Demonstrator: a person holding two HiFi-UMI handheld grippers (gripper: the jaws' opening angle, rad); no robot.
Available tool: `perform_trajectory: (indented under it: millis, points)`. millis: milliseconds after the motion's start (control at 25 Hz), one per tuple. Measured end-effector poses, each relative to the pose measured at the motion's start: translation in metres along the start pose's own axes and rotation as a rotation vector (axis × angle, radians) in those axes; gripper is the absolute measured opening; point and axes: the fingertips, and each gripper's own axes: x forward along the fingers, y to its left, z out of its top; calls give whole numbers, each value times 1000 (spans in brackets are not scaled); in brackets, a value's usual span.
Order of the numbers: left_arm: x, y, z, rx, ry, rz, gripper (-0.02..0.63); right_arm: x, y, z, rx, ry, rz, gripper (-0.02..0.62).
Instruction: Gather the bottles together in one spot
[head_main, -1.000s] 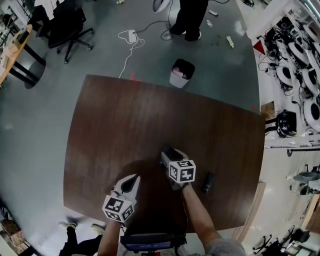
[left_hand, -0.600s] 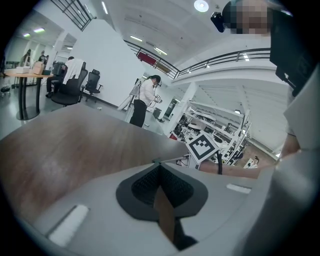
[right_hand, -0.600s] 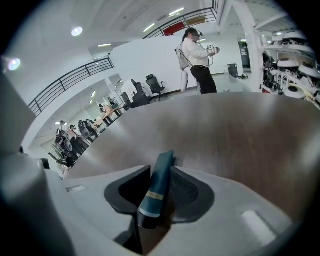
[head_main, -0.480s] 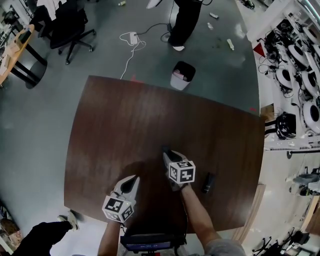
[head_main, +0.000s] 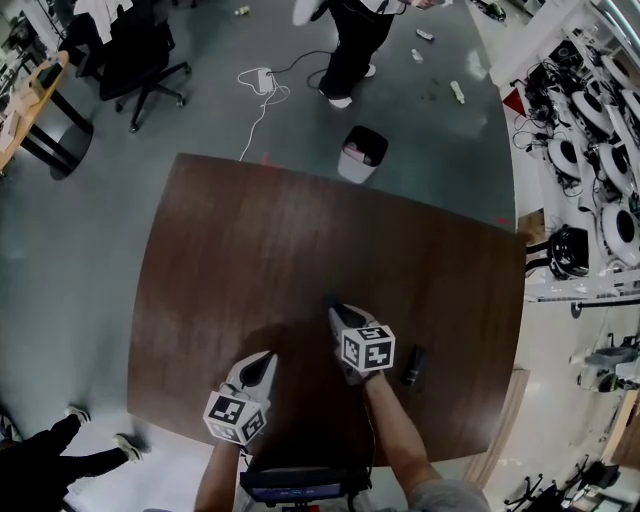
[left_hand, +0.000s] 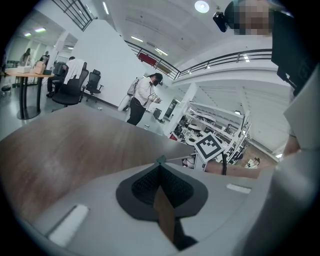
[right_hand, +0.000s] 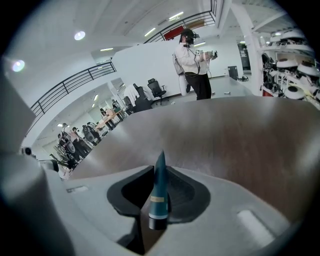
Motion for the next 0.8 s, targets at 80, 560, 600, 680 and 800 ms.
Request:
perform_trajectory:
  millis: [80, 560, 600, 680, 800]
  points:
    - [-1, 1, 1, 1, -1, 1, 2, -4, 3, 4, -2, -17, 6, 77]
    - [-7, -8, 2, 13, -10, -7, 2, -36, 13, 2, -26, -90, 20, 72]
    - [-8, -9, 1, 15, -10, -7, 2, -41, 14, 2, -32, -101, 23, 72]
    - [-9, -11, 1, 18, -11, -5, 2, -49, 16, 0, -40, -126, 33, 71]
    - [-13, -13, 1, 26, -19, -6, 2, -60, 21, -2, -50, -148, 38, 71]
